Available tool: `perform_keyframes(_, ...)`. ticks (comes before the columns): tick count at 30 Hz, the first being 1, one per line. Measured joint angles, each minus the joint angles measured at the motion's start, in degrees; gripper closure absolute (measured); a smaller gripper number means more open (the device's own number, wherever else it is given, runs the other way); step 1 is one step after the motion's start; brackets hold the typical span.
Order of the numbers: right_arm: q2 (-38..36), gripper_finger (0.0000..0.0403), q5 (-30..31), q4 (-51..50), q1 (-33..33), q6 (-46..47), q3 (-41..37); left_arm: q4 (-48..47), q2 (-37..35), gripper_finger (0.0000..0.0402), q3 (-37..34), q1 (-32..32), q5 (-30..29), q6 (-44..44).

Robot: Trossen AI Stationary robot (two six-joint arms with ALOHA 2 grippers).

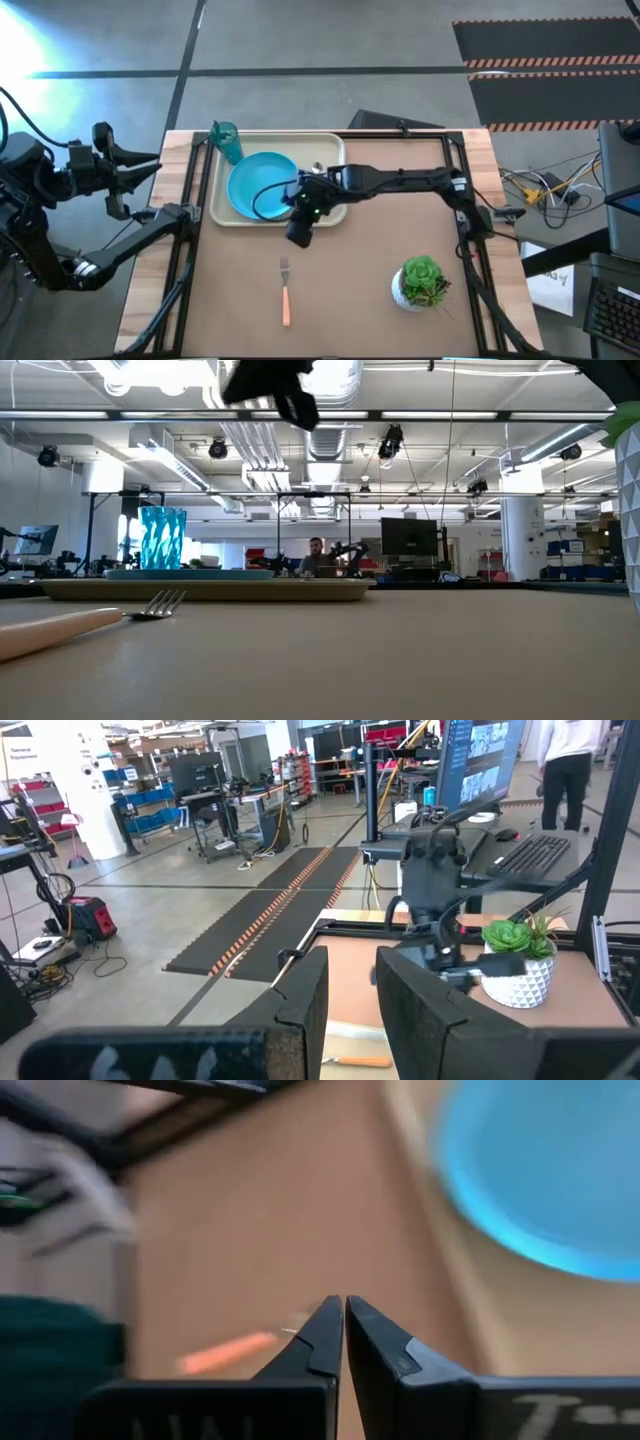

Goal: Pick and place plate/cup/fork/spoon on tray
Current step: Put the fork on the white serving tray to the right of the light blue plate

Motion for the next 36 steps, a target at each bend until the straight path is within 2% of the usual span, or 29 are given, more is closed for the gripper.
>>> perform_keyframes(2, 0.33, 0.0394, -1.77, 4.31, 0.40, 4.28, -0.14, 0.00, 0.00, 0.0331, 0.00, 0.00, 0.00, -0.07)
perform_keyframes(7, 0.78, 0.0382, -2.35, 4.88, 2.68, 9.19, -0.04, -0.02, 0.00, 0.0331, 0.00, 0.00, 0.00, -0.15)
perform_keyframes(16, 0.78, 0.0288, -1.68, 4.61, 8.81, 19.48, 0.01, -0.07, 0.00, 0.0331, 0.00, 0.00, 0.01, -0.20)
perform_keyframes(20, 0.96, 0.0260, -1.12, 4.63, 11.38, 25.04, -0.10, -0.09, 0.00, 0.0331, 0.00, 0.00, 0.02, -0.21)
perform_keyframes(26, 4.70, 0.0254, 0.85, 4.82, 13.97, 30.23, -0.14, -0.11, 0.00, 0.0331, 0.00, 0.00, 0.02, -0.20)
perform_keyframes(36, 11.98, 0.0258, 1.35, 6.50, 14.10, 32.36, 0.12, -0.59, 0.00, 0.0331, 0.00, 0.00, 0.02, -0.17)
